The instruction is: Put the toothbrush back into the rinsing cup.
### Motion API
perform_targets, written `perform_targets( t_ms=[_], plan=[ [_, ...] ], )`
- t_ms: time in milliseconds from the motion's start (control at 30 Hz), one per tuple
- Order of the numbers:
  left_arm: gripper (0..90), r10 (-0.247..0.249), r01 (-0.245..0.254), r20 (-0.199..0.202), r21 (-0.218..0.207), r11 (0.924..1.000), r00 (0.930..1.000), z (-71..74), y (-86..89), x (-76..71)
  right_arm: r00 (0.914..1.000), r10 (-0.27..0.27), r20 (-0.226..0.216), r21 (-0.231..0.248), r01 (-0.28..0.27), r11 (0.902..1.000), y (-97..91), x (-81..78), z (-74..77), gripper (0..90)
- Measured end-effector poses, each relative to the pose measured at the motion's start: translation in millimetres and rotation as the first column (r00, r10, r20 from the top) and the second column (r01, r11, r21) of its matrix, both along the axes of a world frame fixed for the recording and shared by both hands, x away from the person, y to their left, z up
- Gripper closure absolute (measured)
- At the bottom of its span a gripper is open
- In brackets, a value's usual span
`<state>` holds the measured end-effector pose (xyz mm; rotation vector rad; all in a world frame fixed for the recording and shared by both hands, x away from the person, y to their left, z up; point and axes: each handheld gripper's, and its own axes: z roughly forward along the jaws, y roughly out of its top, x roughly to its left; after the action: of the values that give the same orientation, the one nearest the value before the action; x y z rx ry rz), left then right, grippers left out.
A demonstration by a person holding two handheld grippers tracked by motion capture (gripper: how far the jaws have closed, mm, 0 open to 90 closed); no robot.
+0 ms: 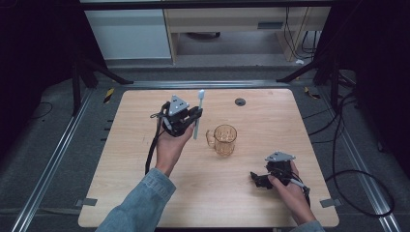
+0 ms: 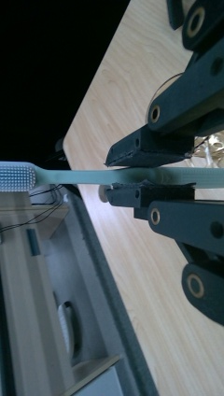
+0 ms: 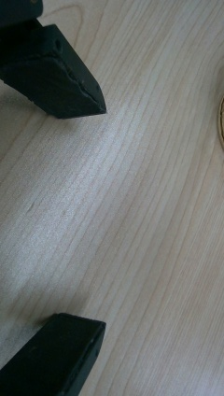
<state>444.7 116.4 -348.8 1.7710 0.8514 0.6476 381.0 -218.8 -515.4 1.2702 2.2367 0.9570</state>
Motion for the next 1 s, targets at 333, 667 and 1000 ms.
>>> perform_targets(
  t_ms=[333,667,1000],
  plan=[
    [79.0,0.01,-0.005,0.093,-0.05,0.9987,0.9956,7.9,-2.1,-7.8,1.0,0.005,0.0,-0.001,-0.005,1.0,-0.5,0.1,0.1,0.5],
    [79.0,0.007,0.009,0.152,-0.103,0.9947,0.9883,2.6,-11.2,-5.0,1.0,0.007,0.0,-0.002,-0.007,1.0,-0.6,0.1,0.0,0.4],
    [79.0,-0.007,0.037,0.182,-0.16,0.9864,0.9833,-10.7,-10.4,-1.7,1.0,0.007,-0.001,-0.001,-0.007,1.0,-0.6,0.1,0.0,0.4]
  ],
)
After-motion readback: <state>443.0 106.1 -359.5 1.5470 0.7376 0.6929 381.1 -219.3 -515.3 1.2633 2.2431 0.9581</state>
